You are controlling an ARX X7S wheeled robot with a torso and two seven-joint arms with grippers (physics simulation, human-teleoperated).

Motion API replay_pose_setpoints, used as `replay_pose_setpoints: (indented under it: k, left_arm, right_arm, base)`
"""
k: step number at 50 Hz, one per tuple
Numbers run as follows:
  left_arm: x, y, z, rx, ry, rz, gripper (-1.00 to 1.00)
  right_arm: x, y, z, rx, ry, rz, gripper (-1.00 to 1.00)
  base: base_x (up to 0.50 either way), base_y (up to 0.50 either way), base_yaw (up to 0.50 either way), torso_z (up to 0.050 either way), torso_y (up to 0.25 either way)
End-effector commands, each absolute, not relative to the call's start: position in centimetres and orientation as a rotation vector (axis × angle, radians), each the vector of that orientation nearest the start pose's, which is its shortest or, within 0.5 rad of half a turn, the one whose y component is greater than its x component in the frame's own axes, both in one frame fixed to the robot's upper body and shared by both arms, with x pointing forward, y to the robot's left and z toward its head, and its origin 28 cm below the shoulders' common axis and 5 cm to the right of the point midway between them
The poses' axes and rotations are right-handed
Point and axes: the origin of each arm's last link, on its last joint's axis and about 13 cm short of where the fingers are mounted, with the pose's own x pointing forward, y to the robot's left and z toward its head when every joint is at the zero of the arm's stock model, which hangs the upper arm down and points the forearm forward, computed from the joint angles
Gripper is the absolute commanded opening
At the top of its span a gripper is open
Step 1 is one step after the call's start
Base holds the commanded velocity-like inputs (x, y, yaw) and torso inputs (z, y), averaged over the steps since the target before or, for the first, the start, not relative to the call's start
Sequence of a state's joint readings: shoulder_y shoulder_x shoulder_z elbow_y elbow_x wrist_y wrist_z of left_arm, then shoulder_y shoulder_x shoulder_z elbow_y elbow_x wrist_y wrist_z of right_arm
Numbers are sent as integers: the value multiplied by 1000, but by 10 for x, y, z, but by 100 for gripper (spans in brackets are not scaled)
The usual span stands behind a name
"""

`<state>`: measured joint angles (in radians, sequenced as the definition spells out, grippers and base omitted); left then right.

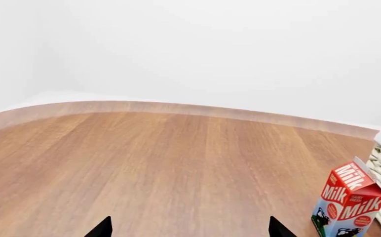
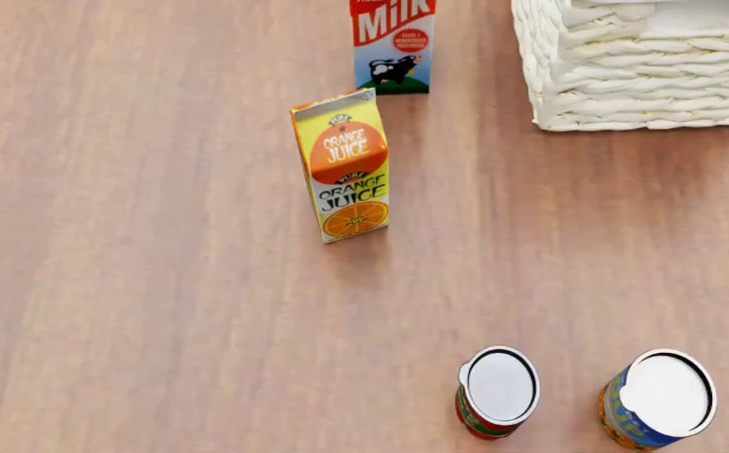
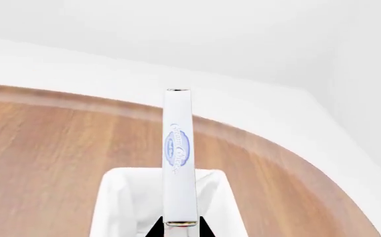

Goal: Pick up the cream cheese box and the butter, and put them in the basket.

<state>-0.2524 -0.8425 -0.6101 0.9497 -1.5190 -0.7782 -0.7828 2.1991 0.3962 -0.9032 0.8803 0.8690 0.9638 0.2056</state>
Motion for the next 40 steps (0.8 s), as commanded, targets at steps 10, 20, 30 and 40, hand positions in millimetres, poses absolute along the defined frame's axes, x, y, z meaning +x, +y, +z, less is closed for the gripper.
replay_pose_setpoints:
  k: [10,20,30,40]
  left_arm:
    - [141,289,262,-107,-345,80,100]
    - [140,289,262,-107,-345,80,100]
    - [140,290,262,-110,-347,83,100]
    - [141,289,261,-108,-345,82,100]
  right_arm:
    - [346,-180,499,-148,-48,-260,-100]
    - [354,-177,482,-177,1,-232,-100]
    - [357,-177,481,-180,34,-227,-100]
    - [361,-181,471,-189,61,-245,-100]
  base:
    - [0,0,0,0,1]
    - [0,0,0,0,0]
    - [0,0,0,0,1]
    - [0,0,0,1,1]
